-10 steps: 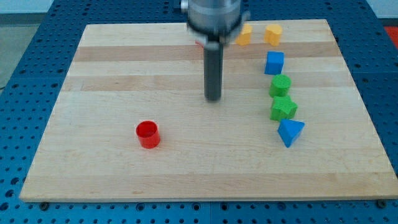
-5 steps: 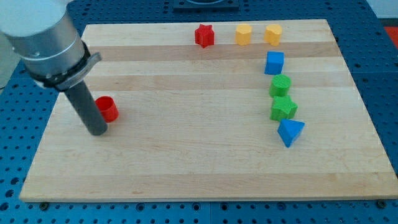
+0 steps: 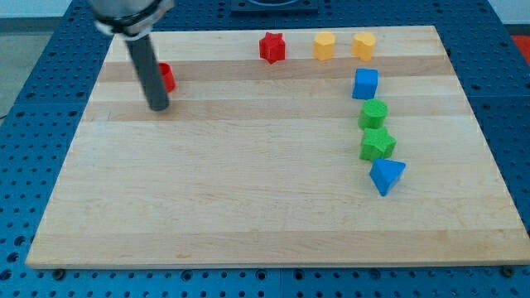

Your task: Move the red circle parallel to the red star

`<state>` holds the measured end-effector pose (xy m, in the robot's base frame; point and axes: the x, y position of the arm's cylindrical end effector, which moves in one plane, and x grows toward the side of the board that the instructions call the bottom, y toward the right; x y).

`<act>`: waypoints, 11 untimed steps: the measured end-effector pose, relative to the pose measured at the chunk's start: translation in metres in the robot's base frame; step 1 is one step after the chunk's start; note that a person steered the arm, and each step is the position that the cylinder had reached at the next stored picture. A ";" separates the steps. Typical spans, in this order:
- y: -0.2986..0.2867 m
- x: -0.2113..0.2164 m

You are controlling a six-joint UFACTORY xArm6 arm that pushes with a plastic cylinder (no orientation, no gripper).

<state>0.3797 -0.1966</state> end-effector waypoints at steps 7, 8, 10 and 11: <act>-0.018 -0.156; 0.028 -0.144; 0.016 -0.129; 0.034 -0.079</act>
